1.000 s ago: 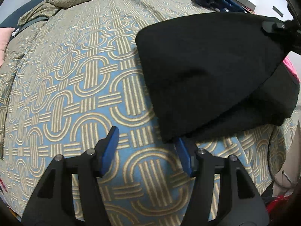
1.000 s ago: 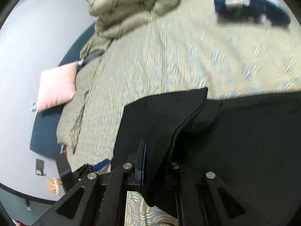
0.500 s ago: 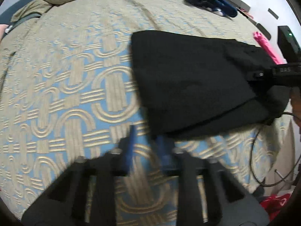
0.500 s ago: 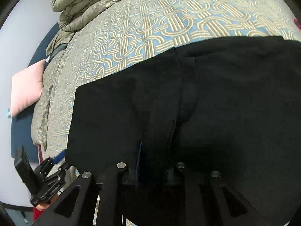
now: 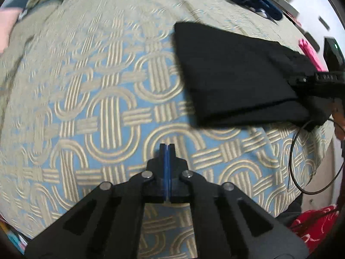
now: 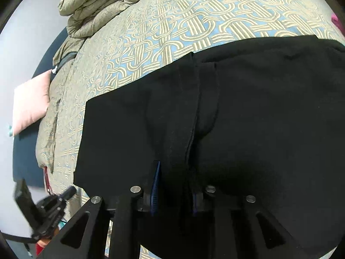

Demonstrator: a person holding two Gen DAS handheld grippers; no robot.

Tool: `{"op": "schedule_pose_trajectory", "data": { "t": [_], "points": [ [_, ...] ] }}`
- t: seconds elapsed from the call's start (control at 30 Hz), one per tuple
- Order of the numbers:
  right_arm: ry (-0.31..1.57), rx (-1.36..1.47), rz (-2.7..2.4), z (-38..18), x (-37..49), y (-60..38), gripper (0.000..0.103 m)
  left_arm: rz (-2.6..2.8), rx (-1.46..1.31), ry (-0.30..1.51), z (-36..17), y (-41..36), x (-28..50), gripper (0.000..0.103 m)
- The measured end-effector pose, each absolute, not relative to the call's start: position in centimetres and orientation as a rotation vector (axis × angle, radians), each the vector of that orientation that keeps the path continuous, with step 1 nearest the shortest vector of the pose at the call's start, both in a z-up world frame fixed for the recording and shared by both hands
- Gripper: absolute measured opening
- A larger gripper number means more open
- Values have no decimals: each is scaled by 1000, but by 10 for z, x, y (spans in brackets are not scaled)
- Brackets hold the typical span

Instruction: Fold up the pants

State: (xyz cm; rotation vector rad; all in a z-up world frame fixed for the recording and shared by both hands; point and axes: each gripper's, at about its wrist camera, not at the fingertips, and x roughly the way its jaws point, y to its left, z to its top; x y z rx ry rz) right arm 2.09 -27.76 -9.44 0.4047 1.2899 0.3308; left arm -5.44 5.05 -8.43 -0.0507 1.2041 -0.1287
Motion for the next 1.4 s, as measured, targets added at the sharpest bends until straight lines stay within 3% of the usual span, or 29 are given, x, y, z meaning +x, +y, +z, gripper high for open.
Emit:
{"op": "schedule_pose_trajectory", "data": {
  "t": [0.07,0.1,0.17,0.2,0.27,0.3,0.33,0.63,0.7,0.73,0.77,0.8,0.9,0.93,0.97,1.2,1.4],
  "points": [
    [1291,397,328,-94,21,-278,25,-140,-72,1172,-82,50,-49,6],
    [1292,391,326,-93,21,-276,25,-147,-76,1143,-79,48,-45,12],
    [1295,384,319,-93,22,-273,26,-163,-95,1107,-76,43,-35,39],
    [1295,383,315,-93,22,-273,26,-175,-113,1101,-77,40,-27,40],
    [1294,377,311,-93,21,-271,27,-187,-163,1133,-88,37,-11,36],
    [1293,373,311,-94,20,-270,27,-212,-203,1160,-94,37,-7,24],
    [1292,367,311,-94,19,-269,28,-246,-261,1181,-98,39,-7,3],
    [1257,202,236,-64,34,-267,37,-239,-285,1149,-84,62,-41,3],
    [1203,123,189,-49,39,-255,43,-241,-296,1127,-80,63,-42,21],
    [1169,66,187,-40,41,-242,45,-242,-298,1118,-79,61,-42,43],
    [1150,31,198,-35,42,-230,48,-236,-287,1102,-78,55,-37,57],
    [1135,-22,210,-31,44,-213,50,-238,-266,1093,-78,49,-34,58],
    [1107,-158,186,-22,47,-176,52,-262,-221,1113,-88,34,-20,54],
    [1101,-163,198,-20,48,-168,52,-278,-228,1121,-91,31,-16,24],
    [1105,-149,224,-19,51,-161,54,-297,-230,1138,-95,30,-15,12],
    [1225,-124,513,-49,91,-71,56,-246,-220,1119,-89,48,-40,3],
    [1258,-264,354,-97,123,-34,56,-178,-296,1100,-80,78,-54,2]
  ]
}}
